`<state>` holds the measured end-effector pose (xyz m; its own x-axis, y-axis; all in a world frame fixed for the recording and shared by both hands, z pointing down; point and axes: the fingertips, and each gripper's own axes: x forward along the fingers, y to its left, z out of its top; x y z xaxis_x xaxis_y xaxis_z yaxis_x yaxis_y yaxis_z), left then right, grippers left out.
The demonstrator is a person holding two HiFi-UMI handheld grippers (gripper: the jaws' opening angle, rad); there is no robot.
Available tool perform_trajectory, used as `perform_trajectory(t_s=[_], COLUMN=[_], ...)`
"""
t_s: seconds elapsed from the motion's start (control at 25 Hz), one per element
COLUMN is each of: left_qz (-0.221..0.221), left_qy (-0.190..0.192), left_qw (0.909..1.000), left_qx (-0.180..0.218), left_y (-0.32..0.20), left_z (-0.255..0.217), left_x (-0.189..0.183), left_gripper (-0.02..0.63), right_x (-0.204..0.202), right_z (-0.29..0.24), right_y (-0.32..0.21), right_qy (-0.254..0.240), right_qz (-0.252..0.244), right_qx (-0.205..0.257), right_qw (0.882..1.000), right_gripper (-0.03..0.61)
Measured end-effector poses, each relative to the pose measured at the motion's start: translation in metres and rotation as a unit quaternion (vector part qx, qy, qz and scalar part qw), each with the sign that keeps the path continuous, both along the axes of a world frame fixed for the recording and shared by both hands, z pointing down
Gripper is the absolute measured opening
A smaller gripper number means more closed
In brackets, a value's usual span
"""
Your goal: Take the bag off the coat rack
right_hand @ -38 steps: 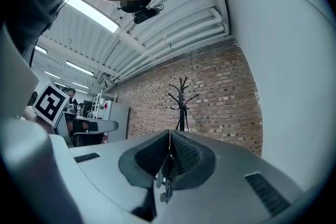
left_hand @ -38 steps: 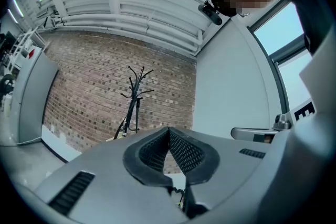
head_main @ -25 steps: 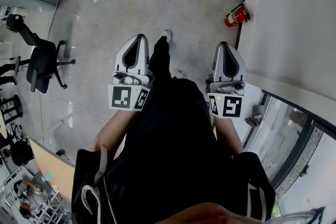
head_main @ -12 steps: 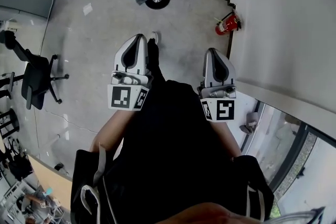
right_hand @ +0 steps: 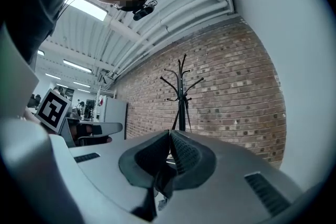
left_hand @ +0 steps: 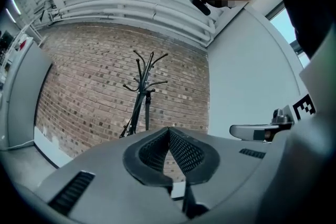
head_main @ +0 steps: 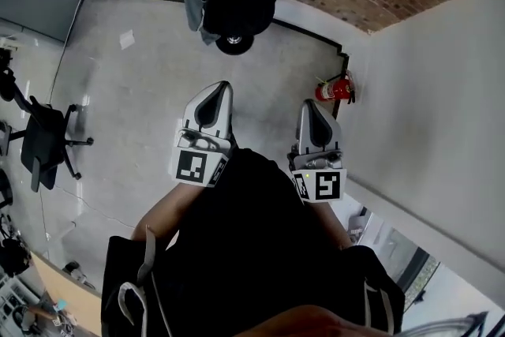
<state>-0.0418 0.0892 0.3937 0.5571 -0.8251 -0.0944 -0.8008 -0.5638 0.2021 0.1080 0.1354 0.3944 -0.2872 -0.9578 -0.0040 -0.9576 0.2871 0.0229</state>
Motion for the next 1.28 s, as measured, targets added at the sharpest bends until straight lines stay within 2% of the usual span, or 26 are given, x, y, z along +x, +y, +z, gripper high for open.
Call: perform_trajectory(t_s=[0.16, 0.36, 0.6, 0.72, 0.92, 1.12, 1.28], left_qz=[0.005, 0.006, 0.049, 0.056, 0.05, 0.042, 0.03], left_qy=[-0.008, -0.01, 0.029, 0.03, 0.022, 0.035, 0.026], left_qw=[0.9999, 0.9998, 0.9982, 0.9977, 0.9985, 0.9984, 0.9992], left_qx=[-0.014, -0.013, 0.017, 0.024, 0.011, 0.012, 0.0], left_y=[-0.067, -0.145, -0.2, -0.222, -0.25, -0.265, -0.268], left_z=[-0.008, -0.017, -0.039, -0.043, -0.037, -0.039, -0.032], left_x=[-0.01, -0.016, -0.019, -0.023, -0.021, -0.012, -0.002], left_gripper=[0.02, 0.02, 0.02, 0.02, 0.02, 0.02, 0.02], right_x=[-0.021, -0.028, -0.03, -0.037, -0.037, -0.044, -0.045], right_z=[-0.01, -0.026, -0.032, -0.032, -0.022, -0.018, -0.02], right_y=[-0.071, -0.15, -0.204, -0.224, -0.248, -0.268, -0.282], right_qy=[-0.019, -0.038, -0.029, -0.02, -0.031, -0.026, -0.019], right_qz=[-0.022, -0.018, 0.009, 0.016, 0.019, -0.033, -0.061], right_qx=[-0.008, -0.003, 0.003, 0.006, -0.011, -0.027, -0.032], right_qw=[1.0, 0.999, 1.0, 1.0, 0.999, 0.999, 0.997], right_gripper=[0.021, 0.021, 0.021, 0.021, 0.021, 0.021, 0.021])
